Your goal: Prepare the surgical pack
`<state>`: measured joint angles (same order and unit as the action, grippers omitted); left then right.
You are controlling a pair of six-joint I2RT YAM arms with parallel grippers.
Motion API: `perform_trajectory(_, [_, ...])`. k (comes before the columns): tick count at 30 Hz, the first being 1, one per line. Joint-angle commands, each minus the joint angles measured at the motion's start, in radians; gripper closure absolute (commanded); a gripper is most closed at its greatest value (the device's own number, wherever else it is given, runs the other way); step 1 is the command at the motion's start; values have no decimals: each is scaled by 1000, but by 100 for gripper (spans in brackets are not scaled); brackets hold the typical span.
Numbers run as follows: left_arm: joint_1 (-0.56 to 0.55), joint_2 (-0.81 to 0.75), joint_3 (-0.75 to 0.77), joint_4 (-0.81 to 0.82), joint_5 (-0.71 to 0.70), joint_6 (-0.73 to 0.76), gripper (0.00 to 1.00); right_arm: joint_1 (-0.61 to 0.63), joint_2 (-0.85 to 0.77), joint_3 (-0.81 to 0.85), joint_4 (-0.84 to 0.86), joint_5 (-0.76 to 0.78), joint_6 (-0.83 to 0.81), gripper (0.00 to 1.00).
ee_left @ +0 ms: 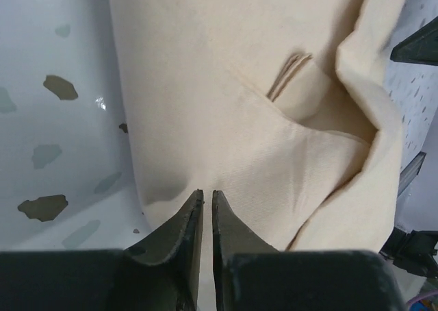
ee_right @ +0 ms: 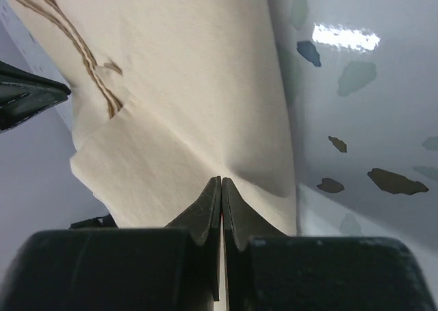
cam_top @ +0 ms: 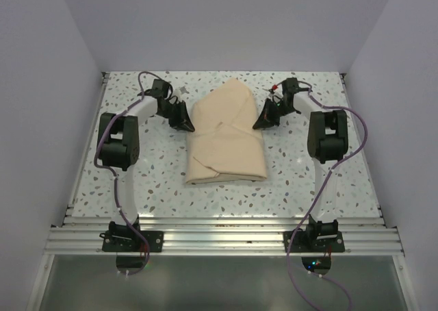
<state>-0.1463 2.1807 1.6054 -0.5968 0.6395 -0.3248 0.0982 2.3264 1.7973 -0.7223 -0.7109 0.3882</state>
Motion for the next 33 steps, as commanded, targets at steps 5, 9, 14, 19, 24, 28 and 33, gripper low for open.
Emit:
perform_trajectory(5, [2,-108,62,84,55,-45,83,43,-82,132,-32,-24,17,100])
perform_trajectory(9, [2,-64,27,91,45,-53,84,57,-55,110,35,-33,61,100])
perform_trajectory(14, [2,27,-31,58,26,-14,86,54,-3,24,89,-7,55,100])
perform_trajectory(19, [2,67,-64,41,-18,26,87,51,56,-10,61,48,-2,100])
perform_trajectory(24, [2,30,5,25,-30,23,85,61,59,111,32,44,18,94])
perform_trajectory(28, [1,-54,44,38,-72,-5,82,66,16,220,-31,77,20,79])
perform_trajectory(33, [2,-107,134,66,-144,-13,70,63,-64,234,38,172,49,41])
